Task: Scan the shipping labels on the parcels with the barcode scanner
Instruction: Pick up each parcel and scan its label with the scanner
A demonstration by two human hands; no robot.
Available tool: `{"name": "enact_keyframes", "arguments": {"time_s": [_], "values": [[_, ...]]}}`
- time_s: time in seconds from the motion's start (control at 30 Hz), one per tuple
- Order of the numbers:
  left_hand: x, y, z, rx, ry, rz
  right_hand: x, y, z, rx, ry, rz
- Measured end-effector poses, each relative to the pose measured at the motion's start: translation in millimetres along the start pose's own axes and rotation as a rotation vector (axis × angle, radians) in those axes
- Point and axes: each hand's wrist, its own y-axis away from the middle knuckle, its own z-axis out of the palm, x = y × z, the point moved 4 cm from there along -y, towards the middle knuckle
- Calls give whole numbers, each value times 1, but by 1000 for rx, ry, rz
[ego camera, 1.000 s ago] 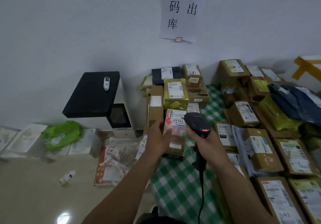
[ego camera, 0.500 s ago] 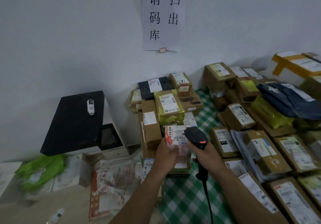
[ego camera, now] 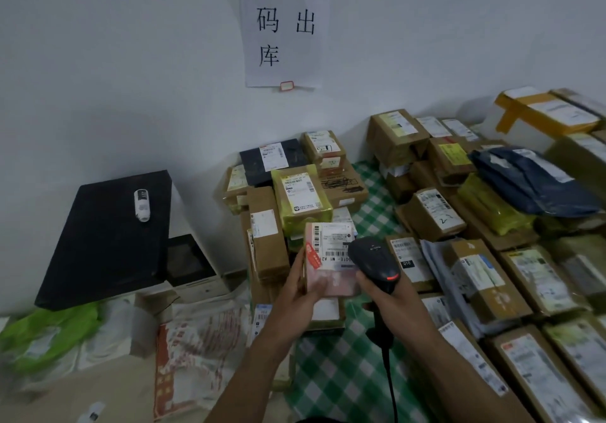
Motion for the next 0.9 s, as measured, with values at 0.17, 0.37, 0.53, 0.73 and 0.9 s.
{"name": "enact_keyframes", "arguments": {"time_s": [0.17,0.37,0.53,0.73,0.9], "values": [[6,-8,7,1,-24,58,-8,4,-16,1,16,5],[49,-34,13,20,-26,211,-38,-4,-14,36,51,-64],[77,-51,3,118,-9,261,-80,-10,-10,-13,103,-107],[102,-62,-10,163,-54,323,-89,-9,2,-132,145,-22],[102,-72,-13,159,-122,367,-83,-13,7,-157,153,13]]}}
